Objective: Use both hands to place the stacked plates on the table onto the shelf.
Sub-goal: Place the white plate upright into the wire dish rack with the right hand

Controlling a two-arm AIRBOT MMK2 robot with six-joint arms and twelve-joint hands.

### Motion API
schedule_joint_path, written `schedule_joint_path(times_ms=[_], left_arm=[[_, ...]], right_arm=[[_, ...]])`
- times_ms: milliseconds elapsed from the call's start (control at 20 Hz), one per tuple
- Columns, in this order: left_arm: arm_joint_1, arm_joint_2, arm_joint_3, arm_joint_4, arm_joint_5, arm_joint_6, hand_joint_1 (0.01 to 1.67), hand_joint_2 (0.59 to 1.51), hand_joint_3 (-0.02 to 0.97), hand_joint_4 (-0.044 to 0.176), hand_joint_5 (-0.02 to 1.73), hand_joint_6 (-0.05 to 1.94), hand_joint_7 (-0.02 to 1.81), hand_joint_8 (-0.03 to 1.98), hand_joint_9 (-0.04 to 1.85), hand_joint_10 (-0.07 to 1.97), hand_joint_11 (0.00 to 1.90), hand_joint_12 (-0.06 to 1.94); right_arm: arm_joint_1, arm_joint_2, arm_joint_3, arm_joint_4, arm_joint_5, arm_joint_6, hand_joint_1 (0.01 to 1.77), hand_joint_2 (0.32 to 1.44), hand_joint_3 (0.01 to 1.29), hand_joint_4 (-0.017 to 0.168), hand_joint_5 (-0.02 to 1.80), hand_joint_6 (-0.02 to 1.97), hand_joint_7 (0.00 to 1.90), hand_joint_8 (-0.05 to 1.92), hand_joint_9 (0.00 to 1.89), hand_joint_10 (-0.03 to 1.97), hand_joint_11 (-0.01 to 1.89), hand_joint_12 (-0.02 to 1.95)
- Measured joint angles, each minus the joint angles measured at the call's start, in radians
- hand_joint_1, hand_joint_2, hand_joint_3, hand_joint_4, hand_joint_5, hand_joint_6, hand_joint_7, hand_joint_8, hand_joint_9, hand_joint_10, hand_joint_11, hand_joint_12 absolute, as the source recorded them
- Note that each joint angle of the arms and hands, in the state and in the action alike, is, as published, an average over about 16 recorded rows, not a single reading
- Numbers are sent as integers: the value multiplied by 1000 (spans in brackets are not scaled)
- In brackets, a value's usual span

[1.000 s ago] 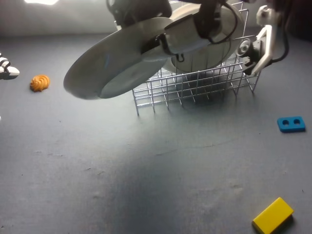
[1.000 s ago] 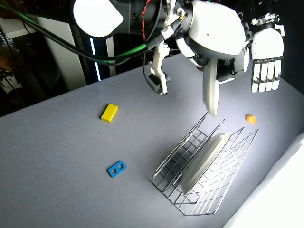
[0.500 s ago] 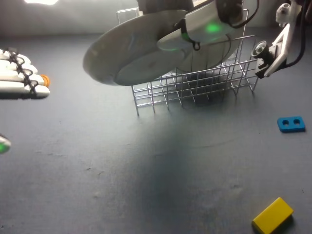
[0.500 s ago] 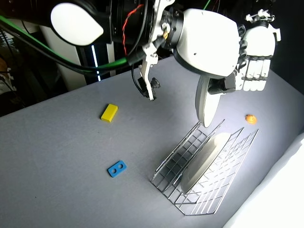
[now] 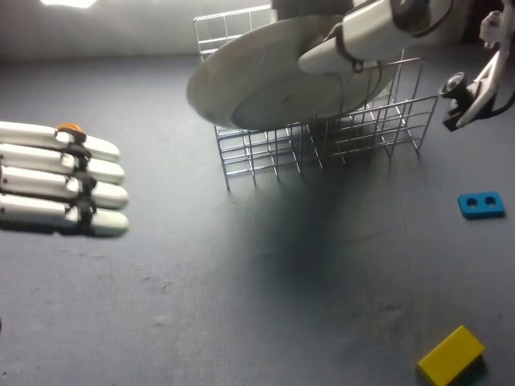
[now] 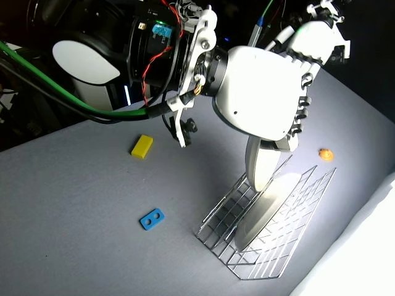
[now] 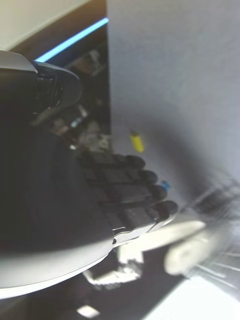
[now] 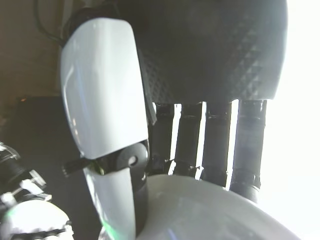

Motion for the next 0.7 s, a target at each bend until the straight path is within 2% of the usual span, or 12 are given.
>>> schedule_joint_path(times_ms=[150,300,500,700], left_arm=[[-16,1,-15,11,-98,7,15,1208,11,5,148,6,145,7,97,18,14,194],[-44,4,-36,22,-167,11,14,1208,10,5,145,6,138,7,94,18,14,184],[-102,8,-62,48,-214,13,13,1208,11,5,142,6,130,7,87,18,14,175],[-193,18,-83,86,-229,4,13,1208,10,5,143,5,123,7,81,18,14,177]], right_arm=[[-12,-5,30,21,-2,0,1256,1014,10,-8,897,935,1067,913,1065,811,826,1415],[-25,-13,63,35,-3,-1,1258,1014,10,-8,892,930,1067,907,1073,812,827,1417],[-51,-29,102,45,2,-6,1249,1014,10,-8,893,920,1075,895,1103,730,833,1416],[-82,-45,132,53,19,-12,1245,1013,10,-8,893,908,1075,877,1117,724,835,1413]])
